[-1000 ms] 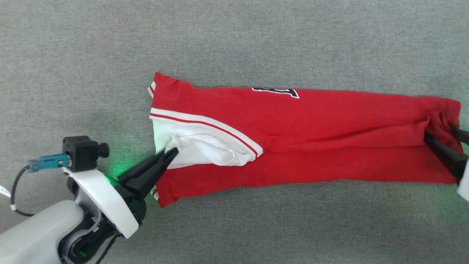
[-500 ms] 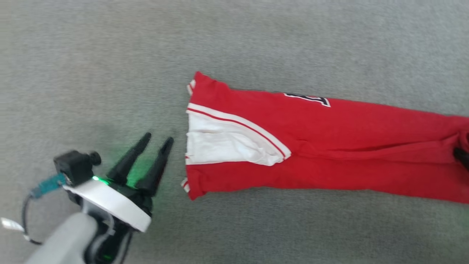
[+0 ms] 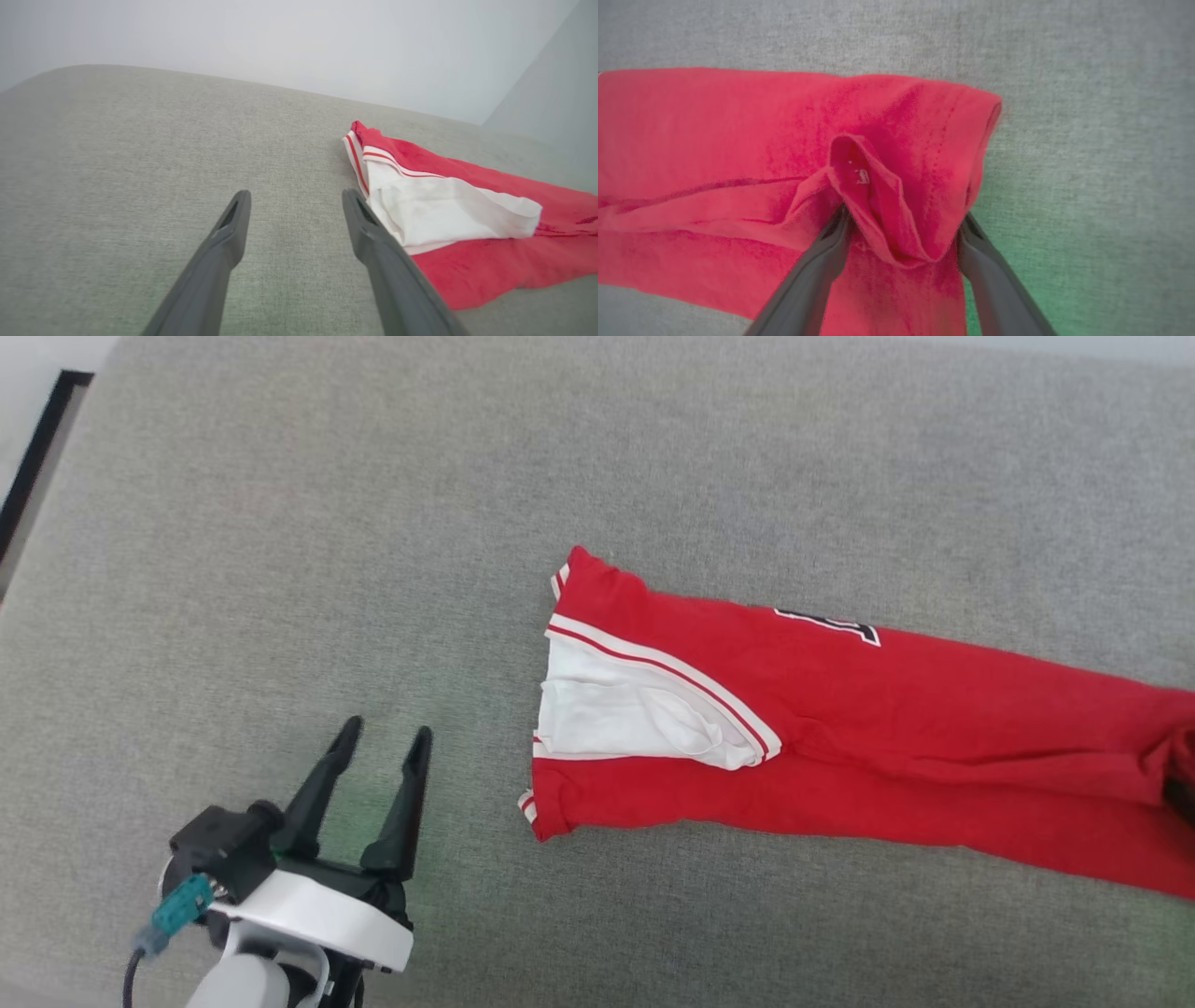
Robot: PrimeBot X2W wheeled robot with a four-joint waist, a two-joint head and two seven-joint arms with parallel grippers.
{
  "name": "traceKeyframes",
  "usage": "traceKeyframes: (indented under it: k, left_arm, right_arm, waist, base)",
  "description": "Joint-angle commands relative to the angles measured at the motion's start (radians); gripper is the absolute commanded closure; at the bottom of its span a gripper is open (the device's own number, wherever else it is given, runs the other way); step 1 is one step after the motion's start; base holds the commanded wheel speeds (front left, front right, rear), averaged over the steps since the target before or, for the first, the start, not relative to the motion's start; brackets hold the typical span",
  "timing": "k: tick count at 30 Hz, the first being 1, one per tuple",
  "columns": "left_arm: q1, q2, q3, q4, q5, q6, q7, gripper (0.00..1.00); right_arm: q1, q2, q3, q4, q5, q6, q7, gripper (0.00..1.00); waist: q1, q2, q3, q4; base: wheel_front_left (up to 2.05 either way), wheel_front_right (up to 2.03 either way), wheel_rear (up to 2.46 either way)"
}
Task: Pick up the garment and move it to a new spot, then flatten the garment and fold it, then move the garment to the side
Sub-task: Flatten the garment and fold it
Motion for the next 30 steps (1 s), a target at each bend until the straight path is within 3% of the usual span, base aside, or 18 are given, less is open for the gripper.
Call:
traceKeyframes:
  k: [1, 6, 7, 8, 11, 23, 30]
  left_arm:
    - [0.027, -0.02, 0.028, -0.016, 0.039, -0.002, -0.005, 0.0]
    - [0.058, -0.039, 0.082, -0.049, 0.166, -0.002, -0.005, 0.0]
    - [0.063, -0.046, 0.09, -0.056, 0.18, -0.002, -0.005, 0.0]
    - [0.065, -0.052, 0.099, -0.065, 0.203, -0.002, -0.005, 0.0]
    - [0.067, -0.067, 0.133, -0.087, 0.241, -0.002, -0.004, 0.0]
    - [0.04, -0.1, 0.179, -0.126, 0.285, -0.002, -0.005, 0.0]
    - [0.021, -0.112, 0.189, -0.132, 0.305, -0.002, -0.005, 0.0]
  right_arm:
    - [0.03, 0.024, 0.019, 0.016, 0.001, 0.0, 0.007, 0.0]
    - [0.048, 0.037, 0.017, 0.028, 0.004, 0.0, 0.01, 0.0]
    - [0.049, 0.038, 0.018, 0.03, 0.004, 0.0, 0.011, 0.32]
    - [0.049, 0.039, 0.018, 0.031, 0.003, 0.0, 0.009, 0.54]
    - [0.034, 0.039, 0.018, 0.035, 0.001, 0.0, 0.003, 1.0]
    - [-0.04, 0.013, 0.017, 0.044, -0.014, 0.0, -0.008, 1.0]
    - [-0.095, -0.023, -0.037, 0.048, -0.035, 0.0, -0.023, 1.0]
  waist:
    - [-0.0001, -0.0001, -0.018, 0.0]
    - [-0.0001, -0.0001, -0.038, -0.007]
    - [-0.0001, -0.0001, -0.04, -0.008]
    - [-0.0001, -0.0001, -0.043, -0.01]
    - [-0.0001, -0.0001, -0.042, -0.019]
    - [-0.0001, -0.0001, -0.003, -0.035]
    - [-0.0001, -0.0001, 0.032, -0.065]
  base:
    - [0.0, 0.0, 0.0]
    - [0.0, 0.0, 0.0]
    - [0.0, 0.0, 0.0]
    - [0.0, 0.0, 0.0]
    - [0.0, 0.0, 0.0]
    - [0.0, 0.0, 0.0]
    - [0.0, 0.0, 0.0]
